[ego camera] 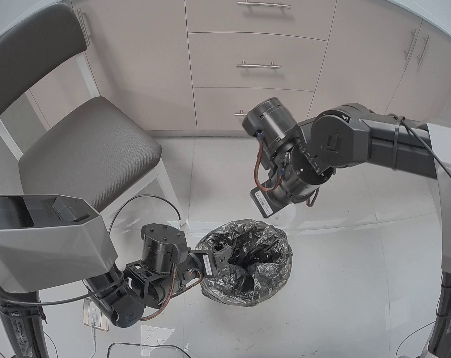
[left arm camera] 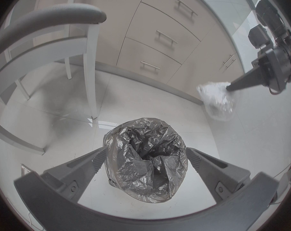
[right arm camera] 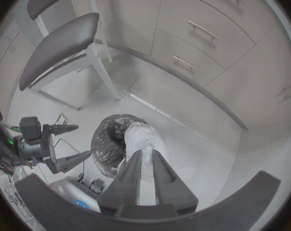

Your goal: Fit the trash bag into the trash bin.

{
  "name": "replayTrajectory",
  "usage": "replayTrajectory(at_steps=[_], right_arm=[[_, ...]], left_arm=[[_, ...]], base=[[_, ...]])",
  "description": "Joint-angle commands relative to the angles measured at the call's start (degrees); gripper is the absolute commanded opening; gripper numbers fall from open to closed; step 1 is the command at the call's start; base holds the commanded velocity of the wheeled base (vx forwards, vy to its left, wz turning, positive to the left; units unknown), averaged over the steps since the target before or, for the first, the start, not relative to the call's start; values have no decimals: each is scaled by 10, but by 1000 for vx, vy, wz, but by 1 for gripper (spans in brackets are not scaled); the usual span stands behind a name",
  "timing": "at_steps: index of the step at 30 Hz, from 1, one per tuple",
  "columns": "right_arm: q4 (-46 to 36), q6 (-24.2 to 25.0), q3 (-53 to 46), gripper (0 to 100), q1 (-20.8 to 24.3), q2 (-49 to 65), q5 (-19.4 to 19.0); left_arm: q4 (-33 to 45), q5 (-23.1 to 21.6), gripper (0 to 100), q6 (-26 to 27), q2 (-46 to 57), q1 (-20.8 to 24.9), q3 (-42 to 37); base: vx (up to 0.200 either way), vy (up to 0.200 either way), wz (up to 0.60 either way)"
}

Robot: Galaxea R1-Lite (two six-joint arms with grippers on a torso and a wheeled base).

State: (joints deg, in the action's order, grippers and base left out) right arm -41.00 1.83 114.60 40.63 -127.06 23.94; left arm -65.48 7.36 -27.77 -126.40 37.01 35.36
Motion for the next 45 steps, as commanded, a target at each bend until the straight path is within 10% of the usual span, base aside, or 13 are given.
replayTrajectory(at_steps=[1,13,23,35,45], right_arm=[[-32,21,0,0,21,-11,-5],[-48,49,0,0,27,-97,-33],[-26,64,0,0,29,-147,-50],[4,67,0,0,28,-146,-50],[21,76,0,0,28,-152,-52]], left_arm=[[-4,0,100,18,28,-2,-14],[-35,58,100,232,394,-48,-195],[-21,83,100,271,609,-243,-354],[257,85,100,272,921,-296,-354],[649,107,100,270,1209,-296,-292]], base=[[0,0,0],[0,0,0],[0,0,0],[0,0,0],[0,0,0]])
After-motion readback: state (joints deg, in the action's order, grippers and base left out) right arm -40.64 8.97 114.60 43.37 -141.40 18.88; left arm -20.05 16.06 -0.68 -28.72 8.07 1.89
